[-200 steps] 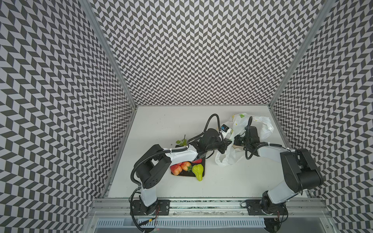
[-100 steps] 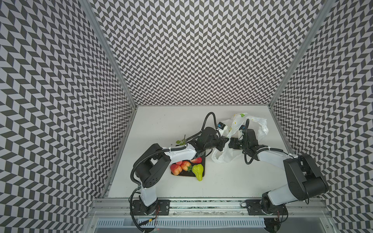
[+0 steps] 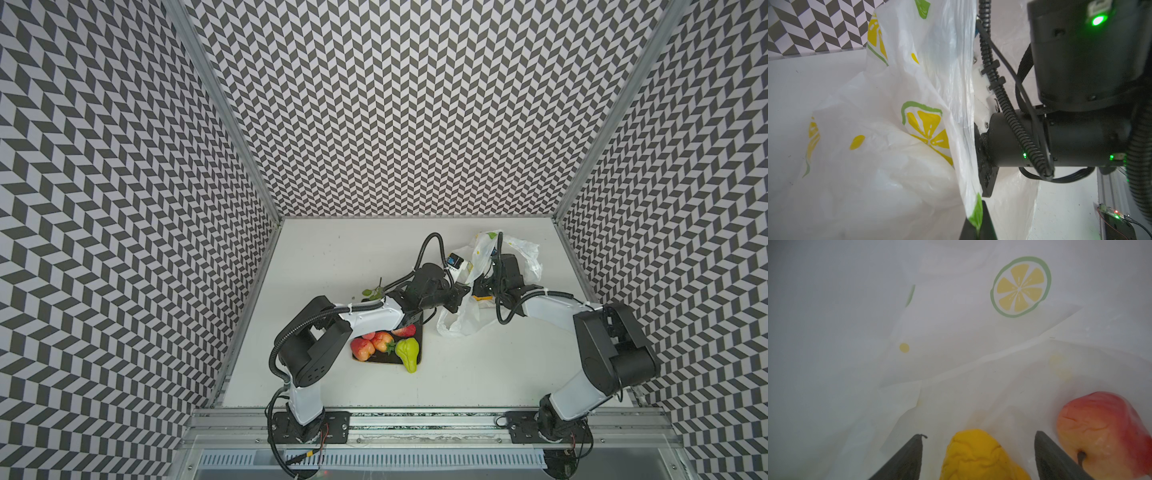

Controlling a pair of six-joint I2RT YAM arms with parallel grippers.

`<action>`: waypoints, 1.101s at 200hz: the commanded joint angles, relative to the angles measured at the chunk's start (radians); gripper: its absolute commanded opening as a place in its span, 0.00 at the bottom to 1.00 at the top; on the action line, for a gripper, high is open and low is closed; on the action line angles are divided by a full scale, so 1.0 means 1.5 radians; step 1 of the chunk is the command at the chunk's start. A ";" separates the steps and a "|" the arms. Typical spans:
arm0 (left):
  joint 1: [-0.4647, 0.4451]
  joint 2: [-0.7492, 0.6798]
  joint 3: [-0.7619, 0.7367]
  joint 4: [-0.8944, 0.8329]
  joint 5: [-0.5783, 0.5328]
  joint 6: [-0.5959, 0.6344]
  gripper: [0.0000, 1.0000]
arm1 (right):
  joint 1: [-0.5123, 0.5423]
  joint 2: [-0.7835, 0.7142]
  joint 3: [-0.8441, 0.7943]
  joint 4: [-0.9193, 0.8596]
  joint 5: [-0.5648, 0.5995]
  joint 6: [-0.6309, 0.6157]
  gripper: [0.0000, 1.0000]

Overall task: Take the fake fruits out of the plastic bag
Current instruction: 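Close the right gripper on the yellow pear inside the bag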

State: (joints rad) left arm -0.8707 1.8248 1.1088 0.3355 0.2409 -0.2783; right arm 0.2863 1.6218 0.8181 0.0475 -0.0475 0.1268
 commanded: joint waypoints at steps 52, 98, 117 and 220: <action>-0.002 -0.021 0.007 0.002 -0.005 0.008 0.00 | 0.004 0.059 0.047 -0.080 -0.067 0.000 0.84; 0.001 -0.025 0.001 0.000 -0.025 0.008 0.00 | 0.006 0.068 0.051 -0.111 -0.022 0.010 0.83; 0.003 -0.025 0.000 0.001 -0.027 0.005 0.00 | 0.006 0.067 0.049 -0.111 0.001 0.016 0.80; 0.014 -0.034 -0.008 -0.011 -0.047 0.009 0.00 | 0.005 0.045 0.055 -0.123 0.023 0.037 0.79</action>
State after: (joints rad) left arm -0.8623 1.8160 1.1088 0.3260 0.1936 -0.2779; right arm 0.2913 1.7245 0.8932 -0.1177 -0.0185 0.1848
